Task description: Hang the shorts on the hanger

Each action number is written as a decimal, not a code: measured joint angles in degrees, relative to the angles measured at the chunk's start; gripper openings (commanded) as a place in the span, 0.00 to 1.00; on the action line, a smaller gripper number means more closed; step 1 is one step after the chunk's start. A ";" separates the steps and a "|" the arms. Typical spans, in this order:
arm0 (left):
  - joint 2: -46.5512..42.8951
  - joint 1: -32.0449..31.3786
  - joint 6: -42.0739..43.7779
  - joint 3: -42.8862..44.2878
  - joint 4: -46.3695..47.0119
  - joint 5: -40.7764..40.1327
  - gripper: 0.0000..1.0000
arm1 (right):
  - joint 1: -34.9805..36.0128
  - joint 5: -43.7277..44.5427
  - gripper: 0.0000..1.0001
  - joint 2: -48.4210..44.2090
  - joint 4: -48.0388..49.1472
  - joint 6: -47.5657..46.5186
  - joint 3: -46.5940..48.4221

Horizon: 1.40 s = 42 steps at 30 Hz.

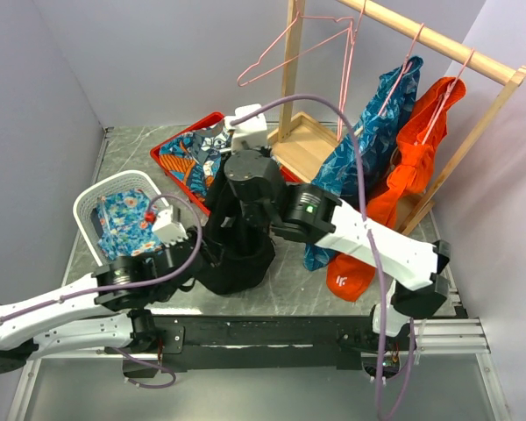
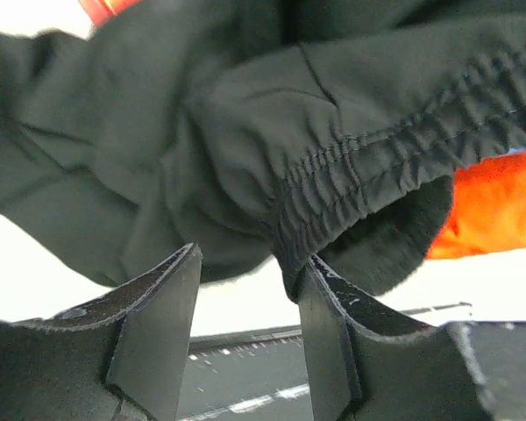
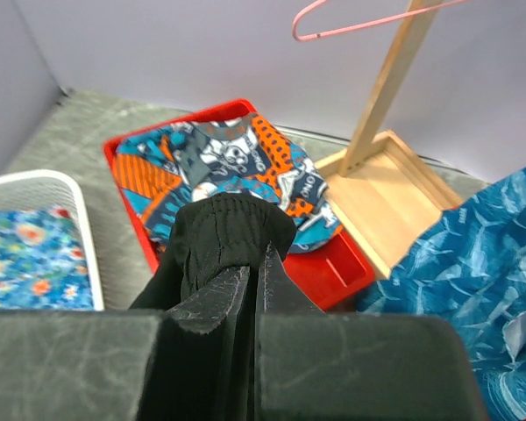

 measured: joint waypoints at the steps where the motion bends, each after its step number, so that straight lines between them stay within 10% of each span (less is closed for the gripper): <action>1: 0.26 0.00 -0.70 -0.70 0.96 0.94 0.55 | 0.00 0.24 0.00 0.63 -0.31 -0.20 0.09; 14: 6.97 0.00 -17.49 -7.45 13.90 5.64 0.56 | 0.00 0.31 0.00 4.15 -2.93 -0.70 4.24; 17: 10.21 0.00 -22.18 -7.45 13.81 5.27 0.47 | 0.04 0.02 0.00 4.15 -3.28 -0.66 4.55; 21: 11.19 0.00 -26.16 -7.43 13.11 3.56 0.03 | -0.04 0.04 0.00 4.13 -3.72 -0.70 4.44; 26: 7.43 0.00 -26.45 -3.93 1.99 -5.29 0.01 | -2.80 -0.50 0.00 2.62 -5.18 -0.13 2.03; 42: 9.07 1.38 22.49 45.03 -8.92 -24.24 0.01 | -11.13 -13.16 0.00 -9.77 -11.93 2.51 4.87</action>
